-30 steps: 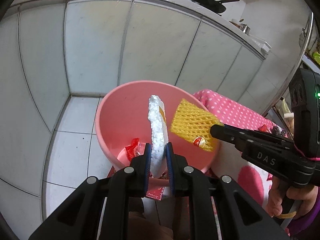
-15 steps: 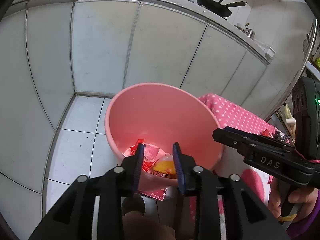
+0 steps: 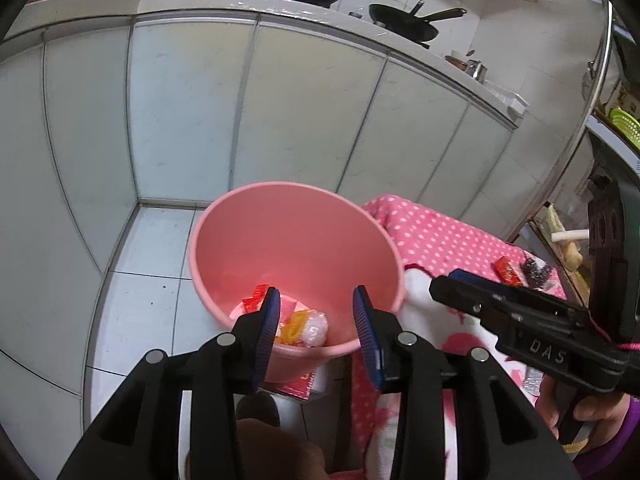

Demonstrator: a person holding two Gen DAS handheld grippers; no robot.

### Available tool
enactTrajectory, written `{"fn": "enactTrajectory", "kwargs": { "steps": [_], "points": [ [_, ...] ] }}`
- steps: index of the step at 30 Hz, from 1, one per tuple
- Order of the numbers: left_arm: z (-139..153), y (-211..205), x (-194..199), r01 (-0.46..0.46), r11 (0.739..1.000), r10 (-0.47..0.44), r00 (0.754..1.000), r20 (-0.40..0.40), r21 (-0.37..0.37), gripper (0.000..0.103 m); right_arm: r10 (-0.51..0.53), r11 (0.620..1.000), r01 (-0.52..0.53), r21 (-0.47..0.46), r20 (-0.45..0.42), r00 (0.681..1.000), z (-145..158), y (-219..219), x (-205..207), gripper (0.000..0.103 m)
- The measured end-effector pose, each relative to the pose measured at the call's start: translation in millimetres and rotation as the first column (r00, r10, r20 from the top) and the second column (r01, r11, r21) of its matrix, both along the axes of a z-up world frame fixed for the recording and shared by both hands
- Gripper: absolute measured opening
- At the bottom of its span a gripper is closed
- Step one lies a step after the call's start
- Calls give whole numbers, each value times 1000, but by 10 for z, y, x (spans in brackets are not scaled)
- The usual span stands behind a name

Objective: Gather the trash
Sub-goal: 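Move both tools back over the table toward the remaining trash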

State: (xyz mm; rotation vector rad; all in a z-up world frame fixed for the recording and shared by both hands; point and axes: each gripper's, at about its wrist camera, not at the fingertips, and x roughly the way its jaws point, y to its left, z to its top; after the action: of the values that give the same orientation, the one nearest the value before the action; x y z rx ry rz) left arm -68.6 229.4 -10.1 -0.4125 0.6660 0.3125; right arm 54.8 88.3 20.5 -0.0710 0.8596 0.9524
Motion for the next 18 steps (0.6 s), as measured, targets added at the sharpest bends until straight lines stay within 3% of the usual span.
{"fn": "enactTrajectory", "kwargs": {
  "steps": [10,18],
  "points": [
    [93,-383,63,102,993,-101,995,11,-59,41,-80,997,81,-20,61,995,44,-736,-168,31],
    [123,-969,229,244,970,-245,970,-11,-4,41,-198,978,203,-40,110,974,7,-1483,-246,31]
  ]
}}
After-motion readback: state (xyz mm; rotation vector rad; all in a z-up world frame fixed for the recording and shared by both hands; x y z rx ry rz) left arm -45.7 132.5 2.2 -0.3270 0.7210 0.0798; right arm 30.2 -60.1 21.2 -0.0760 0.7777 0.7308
